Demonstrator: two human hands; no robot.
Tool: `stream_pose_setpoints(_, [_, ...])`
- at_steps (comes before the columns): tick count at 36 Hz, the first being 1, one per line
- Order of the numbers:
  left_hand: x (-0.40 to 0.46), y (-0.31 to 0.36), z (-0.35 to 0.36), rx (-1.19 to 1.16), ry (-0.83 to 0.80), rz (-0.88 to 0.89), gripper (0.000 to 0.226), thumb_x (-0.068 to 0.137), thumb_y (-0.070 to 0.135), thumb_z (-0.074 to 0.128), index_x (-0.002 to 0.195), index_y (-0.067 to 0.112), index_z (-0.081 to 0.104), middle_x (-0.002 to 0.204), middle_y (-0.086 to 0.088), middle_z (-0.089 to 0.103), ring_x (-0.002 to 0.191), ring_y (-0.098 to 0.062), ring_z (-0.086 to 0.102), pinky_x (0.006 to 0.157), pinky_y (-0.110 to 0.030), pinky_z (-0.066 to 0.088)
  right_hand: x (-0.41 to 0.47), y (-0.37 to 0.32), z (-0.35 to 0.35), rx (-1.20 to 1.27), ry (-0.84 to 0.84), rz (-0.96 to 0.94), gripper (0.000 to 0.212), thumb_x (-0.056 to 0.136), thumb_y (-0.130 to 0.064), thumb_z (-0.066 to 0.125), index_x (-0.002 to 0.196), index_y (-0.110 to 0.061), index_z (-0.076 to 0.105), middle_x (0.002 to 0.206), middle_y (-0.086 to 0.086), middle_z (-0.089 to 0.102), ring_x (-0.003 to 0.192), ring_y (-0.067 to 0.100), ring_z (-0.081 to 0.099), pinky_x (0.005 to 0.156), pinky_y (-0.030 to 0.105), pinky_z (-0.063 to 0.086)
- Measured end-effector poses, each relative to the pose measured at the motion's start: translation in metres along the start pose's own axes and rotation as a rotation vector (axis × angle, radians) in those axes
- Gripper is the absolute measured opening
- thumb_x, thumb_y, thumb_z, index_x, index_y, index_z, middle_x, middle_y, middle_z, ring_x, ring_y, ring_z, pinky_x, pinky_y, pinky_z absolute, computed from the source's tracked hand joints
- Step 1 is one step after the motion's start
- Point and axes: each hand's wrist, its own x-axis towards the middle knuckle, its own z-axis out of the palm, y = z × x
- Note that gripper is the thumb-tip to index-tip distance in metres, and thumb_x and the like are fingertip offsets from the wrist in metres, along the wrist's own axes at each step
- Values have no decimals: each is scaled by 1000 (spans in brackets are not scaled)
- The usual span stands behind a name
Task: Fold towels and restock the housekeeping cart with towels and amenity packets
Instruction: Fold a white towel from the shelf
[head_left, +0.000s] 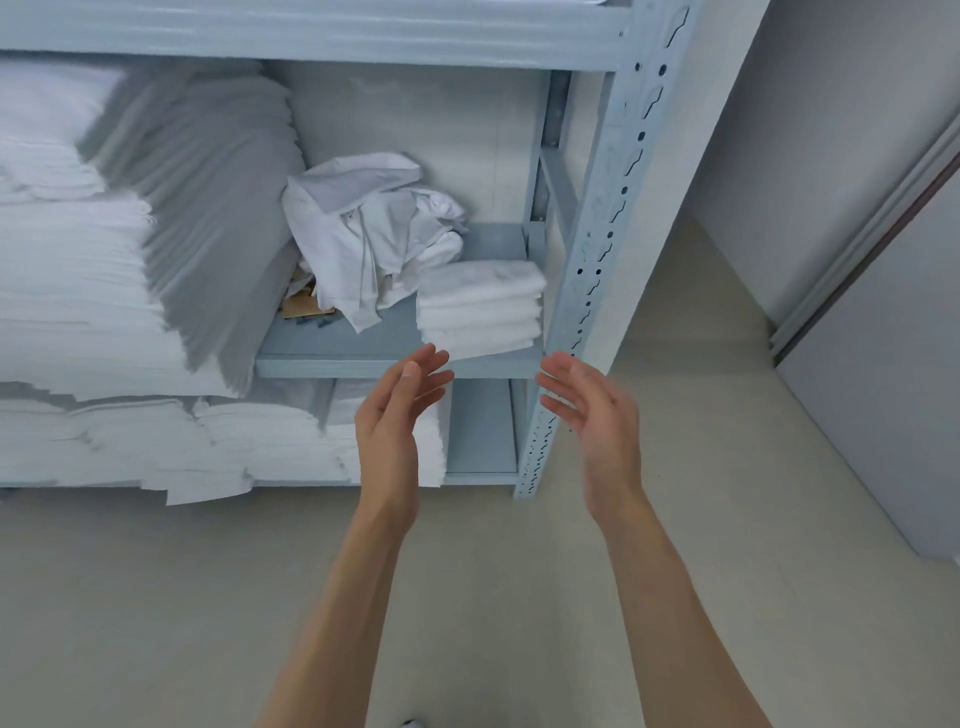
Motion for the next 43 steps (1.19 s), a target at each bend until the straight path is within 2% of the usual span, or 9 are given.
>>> stream_pose_setpoints(7, [-31, 3, 30, 29, 36, 15, 32, 104, 26, 49, 122, 8, 68, 118, -5, 73, 109, -23, 69, 99, -40, 51, -13, -5, -41, 70, -2, 57, 28, 102, -23, 50, 116, -11, 71, 111, 3, 75, 107, 18, 70, 96, 40, 54])
stream_pose_setpoints(18, [-52, 3, 49, 61, 66, 60, 33, 101, 31, 49, 116, 14, 72, 117, -5, 73, 108, -25, 69, 99, -45, 50, -15, -12, -57, 93, -59, 43, 28, 102, -20, 49, 116, -8, 71, 110, 2, 75, 103, 15, 71, 90, 29, 57])
stream_pose_setpoints(22, [-46, 2, 48, 48, 105, 65, 38, 100, 38, 44, 108, 20, 76, 114, -7, 74, 105, -28, 70, 96, -43, 51, -8, -6, -55, 91, -77, 55, 27, 102, -20, 50, 115, -9, 71, 110, 2, 75, 104, 17, 70, 93, 34, 55])
stream_pose_setpoints(25, [-38, -5, 45, 46, 137, 40, 41, 99, 42, 44, 109, 17, 74, 111, -8, 75, 101, -30, 71, 95, -43, 51, -1, 0, -53, 75, -77, 59, 26, 101, -20, 51, 113, -9, 72, 109, 2, 75, 104, 17, 71, 94, 36, 54])
stream_pose_setpoints(31, [-5, -26, 41, 45, 148, -7, 39, 105, 35, 41, 113, 13, 72, 110, -10, 75, 101, -32, 71, 91, -40, 51, 29, 17, -42, 46, -51, 99, 26, 101, -19, 51, 112, -8, 73, 108, 4, 75, 101, 18, 71, 94, 37, 55])
stream_pose_setpoints(37, [72, -53, 31, 14, 130, -69, 38, 106, 31, 40, 112, 10, 72, 104, -14, 75, 95, -33, 72, 89, -40, 53, 90, 39, -9, 19, 6, 117, 22, 98, -17, 55, 102, -9, 76, 104, 7, 75, 100, 21, 71, 93, 39, 55])
stream_pose_setpoints(43, [164, -67, 20, -40, 90, -161, 33, 105, 25, 45, 110, 7, 72, 99, -17, 75, 89, -32, 71, 83, -36, 54, 163, 54, 33, -6, 117, 178, 19, 94, -15, 59, 102, -7, 75, 102, 10, 75, 101, 26, 70, 94, 40, 55])
